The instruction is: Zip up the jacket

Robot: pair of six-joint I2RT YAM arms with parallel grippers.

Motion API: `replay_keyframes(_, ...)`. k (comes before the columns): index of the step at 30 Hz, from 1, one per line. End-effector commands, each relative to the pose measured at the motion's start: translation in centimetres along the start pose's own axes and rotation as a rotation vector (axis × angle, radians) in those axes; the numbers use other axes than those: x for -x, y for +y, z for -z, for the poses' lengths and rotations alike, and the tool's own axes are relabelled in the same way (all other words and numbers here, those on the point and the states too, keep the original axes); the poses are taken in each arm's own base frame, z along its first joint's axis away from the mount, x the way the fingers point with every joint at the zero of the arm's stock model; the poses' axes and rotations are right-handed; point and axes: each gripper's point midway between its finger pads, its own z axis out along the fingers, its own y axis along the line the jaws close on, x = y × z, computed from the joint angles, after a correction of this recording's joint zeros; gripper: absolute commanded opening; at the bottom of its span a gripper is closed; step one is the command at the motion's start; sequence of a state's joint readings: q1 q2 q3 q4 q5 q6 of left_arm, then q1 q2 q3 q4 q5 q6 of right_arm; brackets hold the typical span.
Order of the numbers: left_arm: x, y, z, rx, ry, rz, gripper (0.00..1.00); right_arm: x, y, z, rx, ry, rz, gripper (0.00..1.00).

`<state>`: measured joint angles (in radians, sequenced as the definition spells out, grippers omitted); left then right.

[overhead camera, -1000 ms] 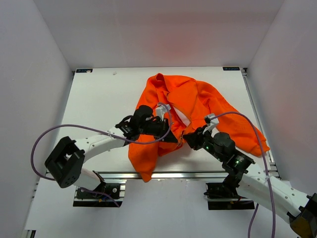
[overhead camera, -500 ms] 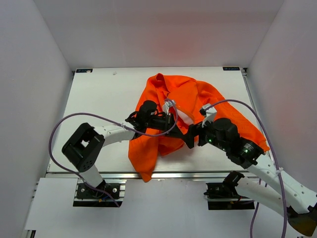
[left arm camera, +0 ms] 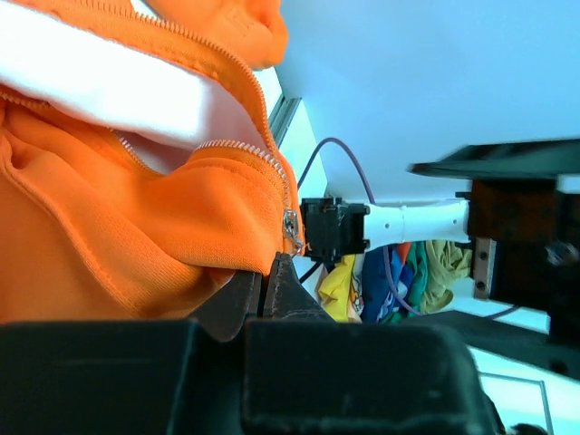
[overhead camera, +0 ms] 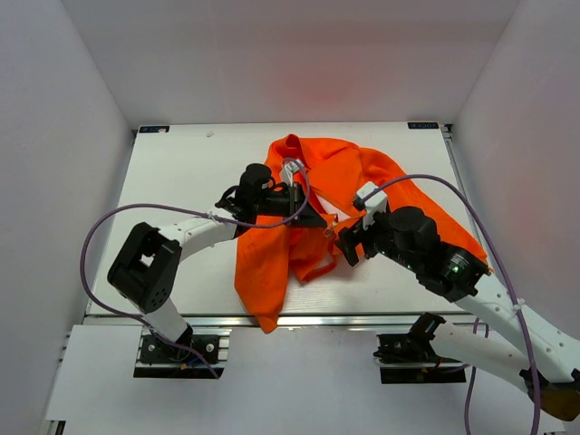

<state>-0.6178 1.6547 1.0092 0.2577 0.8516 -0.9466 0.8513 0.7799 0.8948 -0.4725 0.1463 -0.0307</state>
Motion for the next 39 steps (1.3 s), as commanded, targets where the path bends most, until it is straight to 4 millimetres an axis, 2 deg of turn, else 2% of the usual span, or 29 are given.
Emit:
replay_keyframes(1, 1.7, -3.8, 1.2, -0.023, -0.030, -0.061, 0.00, 6.7, -1.8, 0.3, -0.097, -0.168, 0.166, 0.89)
replay_keyframes(2, 2.0, -3.5, 1.4, -0.019, -0.028, -0.046, 0.00, 8.1, -1.8, 0.5, -0.104, -0.199, 0.206, 0.89)
replay_keyframes(3, 2.1, -3.8, 1.6, -0.025, -0.026, -0.035, 0.00, 8.6, -1.6, 0.4, -0.105, -0.201, 0.276, 0.89)
replay_keyframes(5, 2.9, -3.5, 2.0, -0.003, -0.045, -0.019, 0.00, 8.7, -1.2, -0.4, -0.099, -0.176, 0.338, 0.89)
replay_keyframes(8, 3.9, -3.7, 2.4, 0.020, -0.065, -0.011, 0.00, 7.1, 0.5, -2.1, -0.083, -0.120, 0.472, 0.89)
replay_keyframes(10, 4.0, -3.9, 2.5, 0.025, -0.067, -0.007, 0.00, 5.9, -0.1, -2.7, -0.149, -0.054, 0.524, 0.89)
replay_keyframes(13, 4.2, -4.1, 2.6, 0.032, -0.075, -0.006, 0.00, 4.6, 0.7, -3.0, -0.162, -0.003, 0.551, 0.83)
replay_keyframes(15, 4.1, -4.0, 2.7, 0.034, -0.074, -0.002, 0.00, 4.2, 2.2, -3.0, -0.131, -0.010, 0.559, 0.81)
replay_keyframes(17, 3.9, -3.9, 2.7, 0.033, -0.072, 0.003, 0.00, 3.8, 3.7, -3.1, -0.102, -0.017, 0.540, 0.76)
replay_keyframes(19, 3.8, -4.1, 2.8, 0.025, -0.075, 0.000, 0.00, 3.2, 3.9, -3.6, -0.128, -0.008, 0.496, 0.72)
replay_keyframes(23, 3.5, -4.3, 3.1, 0.020, -0.084, 0.000, 0.00, 1.2, 4.5, -4.9, -0.162, 0.021, 0.395, 0.73)
replay_keyframes(25, 3.4, -4.3, 3.3, 0.024, -0.085, 0.003, 0.00, 0.2, 4.1, -5.6, -0.211, 0.048, 0.349, 0.74)
replay_keyframes(29, 3.1, -4.2, 3.4, 0.026, -0.087, 0.008, 0.00, 0.9, 3.2, -5.8, -0.301, 0.008, 0.281, 0.71)
replay_keyframes(33, 3.0, -4.4, 3.5, 0.020, -0.091, 0.007, 0.00, 1.9, 3.3, -5.7, -0.307, -0.049, 0.227, 0.65)
replay_keyframes(39, 3.0, -4.4, 3.5, 0.019, -0.090, 0.015, 0.00, 1.9, 3.3, -5.8, -0.300, -0.085, 0.231, 0.60)
